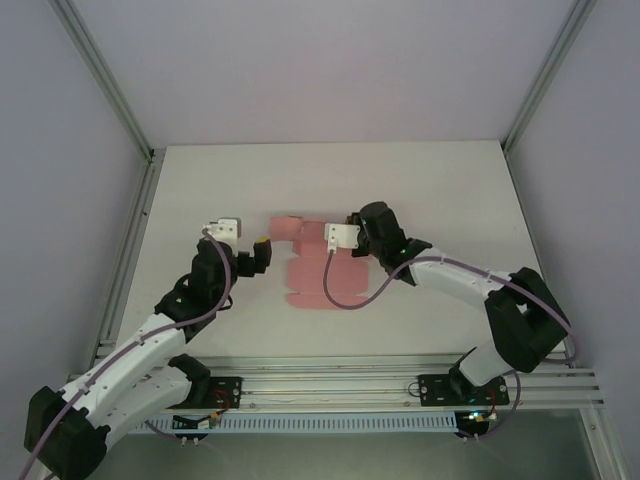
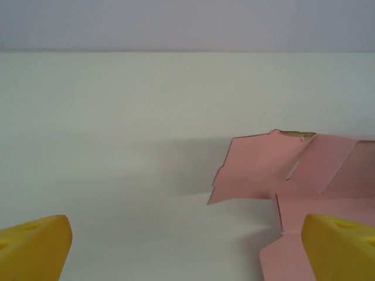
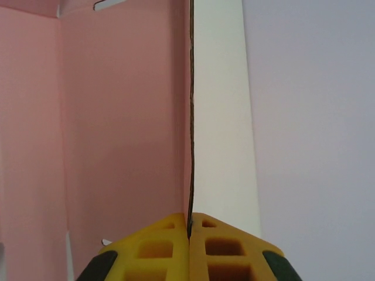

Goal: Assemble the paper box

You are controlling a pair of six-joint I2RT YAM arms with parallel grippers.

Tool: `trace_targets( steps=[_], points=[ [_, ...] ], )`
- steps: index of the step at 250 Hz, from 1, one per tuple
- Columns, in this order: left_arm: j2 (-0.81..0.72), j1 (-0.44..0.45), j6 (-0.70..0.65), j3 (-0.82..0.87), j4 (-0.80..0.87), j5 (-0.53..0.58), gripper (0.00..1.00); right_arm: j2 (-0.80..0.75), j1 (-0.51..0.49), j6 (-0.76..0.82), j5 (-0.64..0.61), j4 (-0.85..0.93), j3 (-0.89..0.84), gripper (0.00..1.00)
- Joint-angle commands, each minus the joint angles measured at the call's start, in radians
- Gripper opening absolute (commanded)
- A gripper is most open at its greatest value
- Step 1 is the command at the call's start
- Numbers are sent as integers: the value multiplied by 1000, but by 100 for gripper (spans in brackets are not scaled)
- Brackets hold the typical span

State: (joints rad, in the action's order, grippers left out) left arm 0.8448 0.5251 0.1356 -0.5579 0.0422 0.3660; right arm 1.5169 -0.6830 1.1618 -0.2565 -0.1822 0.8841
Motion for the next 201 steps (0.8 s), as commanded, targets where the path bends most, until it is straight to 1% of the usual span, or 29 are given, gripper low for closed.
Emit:
trace_targets(
  steps=[1, 10, 26, 41, 51, 67, 90, 116, 129, 141, 149, 157, 182, 191, 201],
  points=[
    [6, -38, 92, -30, 20, -63, 100, 13, -8, 57, -24, -178, 4, 0],
    [7, -47, 98, -30, 21, -69, 100, 5, -7, 51, 5, -170, -4, 0],
    [11, -60, 118, -38, 37, -54, 100, -6, -9, 40, 45, -224, -31, 0],
    [24, -85, 157, -56, 79, -27, 100, -9, -7, 49, 60, -188, -34, 0],
    [45, -116, 188, -75, 113, -30, 100, -12, -8, 66, 88, -187, -54, 0],
    [89, -183, 248, -106, 163, -58, 100, -7, -9, 86, 131, -266, -109, 0],
    [170, -275, 310, -136, 188, -108, 100, 33, -12, 75, 104, -298, -129, 0],
    [268, -341, 313, -165, 149, -139, 100, 76, -14, 98, 74, -370, -152, 0],
    [321, -344, 287, -161, 80, -133, 100, 80, -16, 93, 81, -425, -169, 0],
    [381, -347, 282, -163, 33, -134, 100, 79, -17, 69, 85, -409, -163, 0],
    [427, -346, 271, -179, 19, -166, 99, 78, -16, 56, 82, -380, -152, 0],
    [477, -346, 252, -200, 8, -221, 99, 80, -15, 46, 79, -364, -146, 0],
    [631, -344, 218, -282, 1, -396, 97, 81, -16, 62, 77, -397, -157, 0],
    [674, -344, 214, -303, -4, -445, 95, 78, -17, 62, 77, -397, -155, 0],
    [709, -343, 199, -316, -18, -501, 91, 70, -17, 59, 79, -385, -150, 0]
  ],
)
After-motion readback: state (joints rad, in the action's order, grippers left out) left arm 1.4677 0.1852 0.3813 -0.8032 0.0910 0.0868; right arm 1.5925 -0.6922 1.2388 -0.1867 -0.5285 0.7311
